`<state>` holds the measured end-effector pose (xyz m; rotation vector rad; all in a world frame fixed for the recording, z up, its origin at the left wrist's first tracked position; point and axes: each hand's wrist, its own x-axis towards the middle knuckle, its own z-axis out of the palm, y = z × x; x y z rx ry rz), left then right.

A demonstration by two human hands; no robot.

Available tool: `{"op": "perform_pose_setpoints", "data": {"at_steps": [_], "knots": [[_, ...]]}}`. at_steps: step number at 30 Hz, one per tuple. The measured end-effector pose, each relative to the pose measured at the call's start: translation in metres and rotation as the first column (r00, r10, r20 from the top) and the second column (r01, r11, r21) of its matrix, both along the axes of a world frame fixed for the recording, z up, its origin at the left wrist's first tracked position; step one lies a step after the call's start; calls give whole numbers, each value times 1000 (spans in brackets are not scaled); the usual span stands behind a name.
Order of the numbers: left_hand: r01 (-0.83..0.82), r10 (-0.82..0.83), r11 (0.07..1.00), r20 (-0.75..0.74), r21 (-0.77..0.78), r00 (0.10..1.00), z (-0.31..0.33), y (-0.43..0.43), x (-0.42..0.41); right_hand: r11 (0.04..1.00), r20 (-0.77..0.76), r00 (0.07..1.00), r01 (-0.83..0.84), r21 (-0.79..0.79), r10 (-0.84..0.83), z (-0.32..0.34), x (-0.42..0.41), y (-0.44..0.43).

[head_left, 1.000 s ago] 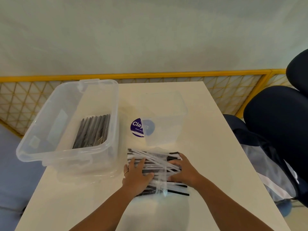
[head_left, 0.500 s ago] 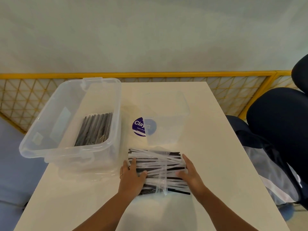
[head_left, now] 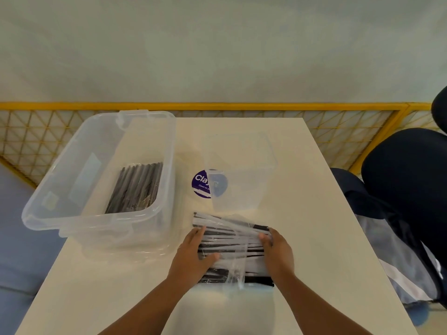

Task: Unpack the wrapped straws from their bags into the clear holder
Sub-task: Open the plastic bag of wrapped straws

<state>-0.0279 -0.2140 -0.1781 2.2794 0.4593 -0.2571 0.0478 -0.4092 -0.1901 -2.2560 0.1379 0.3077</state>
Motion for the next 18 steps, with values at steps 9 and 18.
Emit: {"op": "perform_pose_setpoints", "data": {"at_steps": [9, 18], "knots": [[124, -77, 962, -195, 241, 978, -6, -1, -1, 999, -79, 996, -38, 7, 39, -1, 11, 7], [246, -192, 909, -185, 337, 964, -8, -6, 2, 985, -110, 980, -164, 44, 168, 0, 16, 6]]}}
